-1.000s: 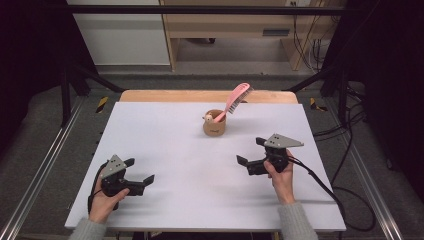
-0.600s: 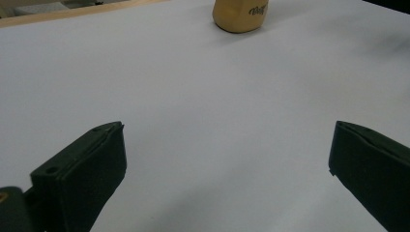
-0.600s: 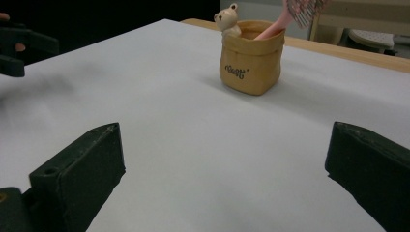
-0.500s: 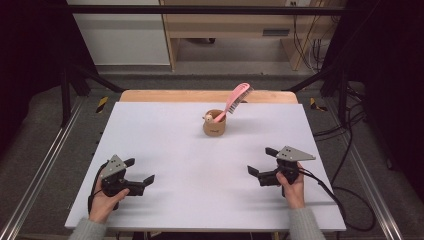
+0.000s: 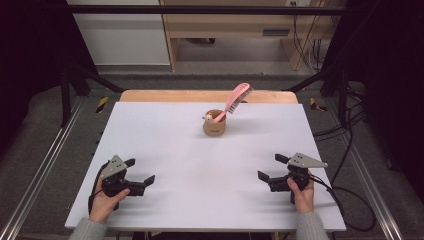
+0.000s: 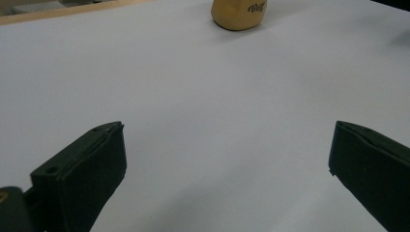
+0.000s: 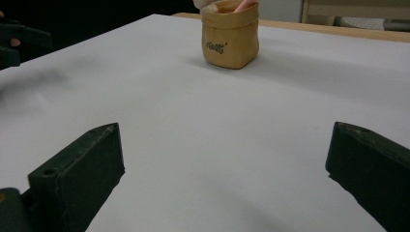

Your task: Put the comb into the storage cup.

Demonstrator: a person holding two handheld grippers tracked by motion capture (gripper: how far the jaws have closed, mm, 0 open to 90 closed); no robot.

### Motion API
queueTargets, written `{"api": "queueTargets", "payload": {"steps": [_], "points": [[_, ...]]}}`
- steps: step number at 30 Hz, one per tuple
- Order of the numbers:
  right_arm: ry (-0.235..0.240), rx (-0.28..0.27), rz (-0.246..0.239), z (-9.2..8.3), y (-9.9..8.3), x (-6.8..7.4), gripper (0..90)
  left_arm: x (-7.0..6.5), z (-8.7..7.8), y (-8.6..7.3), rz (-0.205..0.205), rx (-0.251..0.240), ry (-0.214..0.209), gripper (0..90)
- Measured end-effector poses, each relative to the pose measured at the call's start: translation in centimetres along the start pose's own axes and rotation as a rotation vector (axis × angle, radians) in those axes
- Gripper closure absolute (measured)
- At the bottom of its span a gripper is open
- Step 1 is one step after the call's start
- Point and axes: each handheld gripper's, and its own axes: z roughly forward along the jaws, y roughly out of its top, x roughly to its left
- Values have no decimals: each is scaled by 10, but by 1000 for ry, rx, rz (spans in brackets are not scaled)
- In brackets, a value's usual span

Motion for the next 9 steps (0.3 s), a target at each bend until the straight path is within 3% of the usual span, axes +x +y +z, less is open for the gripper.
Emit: {"api": "queueTargets", "payload": {"steps": [9], "points": [[-1, 7, -4, 0, -1, -1, 7, -1, 2, 0, 4, 4, 0, 0]]}}
